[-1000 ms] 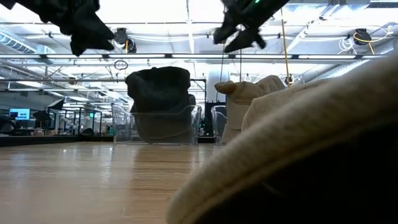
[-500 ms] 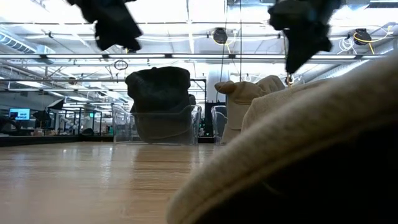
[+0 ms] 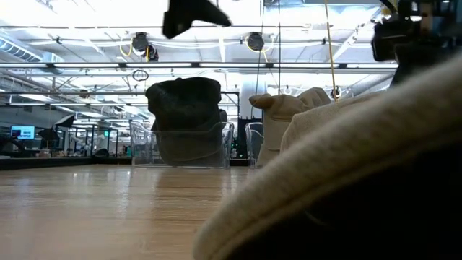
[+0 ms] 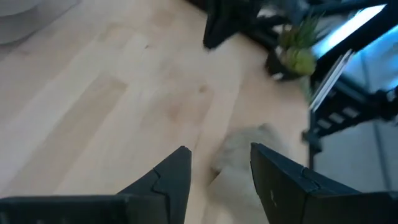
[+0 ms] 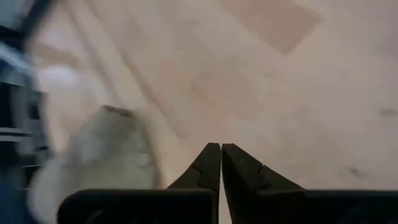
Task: Pick & Place hat
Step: Put the brown cap into the right transparent bin
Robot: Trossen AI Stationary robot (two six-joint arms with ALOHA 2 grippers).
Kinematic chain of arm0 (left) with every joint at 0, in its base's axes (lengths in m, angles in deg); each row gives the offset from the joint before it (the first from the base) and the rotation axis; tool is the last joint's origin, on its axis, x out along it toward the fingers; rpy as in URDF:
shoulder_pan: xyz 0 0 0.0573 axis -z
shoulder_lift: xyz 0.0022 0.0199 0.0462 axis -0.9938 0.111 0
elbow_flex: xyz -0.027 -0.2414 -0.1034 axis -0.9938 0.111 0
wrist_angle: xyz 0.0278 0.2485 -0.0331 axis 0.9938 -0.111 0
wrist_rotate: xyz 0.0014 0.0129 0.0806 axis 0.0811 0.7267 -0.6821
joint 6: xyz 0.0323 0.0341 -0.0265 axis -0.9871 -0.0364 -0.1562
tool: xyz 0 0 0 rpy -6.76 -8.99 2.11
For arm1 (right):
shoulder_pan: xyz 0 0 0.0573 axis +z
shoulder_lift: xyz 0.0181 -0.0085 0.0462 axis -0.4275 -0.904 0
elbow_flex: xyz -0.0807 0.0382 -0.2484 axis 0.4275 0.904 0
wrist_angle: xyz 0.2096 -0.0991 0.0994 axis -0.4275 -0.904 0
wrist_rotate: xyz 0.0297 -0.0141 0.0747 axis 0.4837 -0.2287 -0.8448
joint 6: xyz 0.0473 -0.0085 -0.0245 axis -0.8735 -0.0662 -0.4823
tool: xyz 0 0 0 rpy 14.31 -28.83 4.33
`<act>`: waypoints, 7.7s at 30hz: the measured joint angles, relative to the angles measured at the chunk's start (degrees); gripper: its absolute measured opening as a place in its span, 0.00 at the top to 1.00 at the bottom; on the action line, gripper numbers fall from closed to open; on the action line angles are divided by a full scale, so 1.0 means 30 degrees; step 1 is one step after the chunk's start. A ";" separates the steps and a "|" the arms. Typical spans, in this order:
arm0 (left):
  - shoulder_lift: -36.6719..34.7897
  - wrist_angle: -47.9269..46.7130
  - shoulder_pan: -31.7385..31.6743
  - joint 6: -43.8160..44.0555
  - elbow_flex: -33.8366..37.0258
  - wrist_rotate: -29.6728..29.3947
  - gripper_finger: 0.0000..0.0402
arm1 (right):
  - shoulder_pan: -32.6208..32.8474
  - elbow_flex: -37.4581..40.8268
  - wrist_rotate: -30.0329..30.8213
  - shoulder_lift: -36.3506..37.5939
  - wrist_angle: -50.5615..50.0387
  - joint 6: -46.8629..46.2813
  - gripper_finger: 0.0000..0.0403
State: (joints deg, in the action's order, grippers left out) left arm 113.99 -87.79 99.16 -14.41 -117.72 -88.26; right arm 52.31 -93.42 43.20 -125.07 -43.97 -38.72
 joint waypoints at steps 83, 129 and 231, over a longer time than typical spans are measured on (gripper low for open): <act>0.1583 0.0489 -0.0007 0.1238 -0.1943 -0.1244 0.99 | 0.1041 0.1893 0.2741 0.1667 0.4602 0.2871 0.79; -0.2456 0.1585 -0.8830 -0.6216 -0.1911 0.6540 0.97 | -0.8994 0.1893 0.1538 -0.8374 2.9919 1.3911 0.34; 0.7680 0.8768 -1.0433 -0.7684 -0.2088 0.1690 0.43 | -2.2598 -0.8890 -1.2469 -0.4250 0.3529 2.9714 1.00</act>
State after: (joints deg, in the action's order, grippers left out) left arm 137.02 -61.48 67.86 -37.47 -123.98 -83.19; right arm -15.49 -120.09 5.79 -137.82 -33.39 50.42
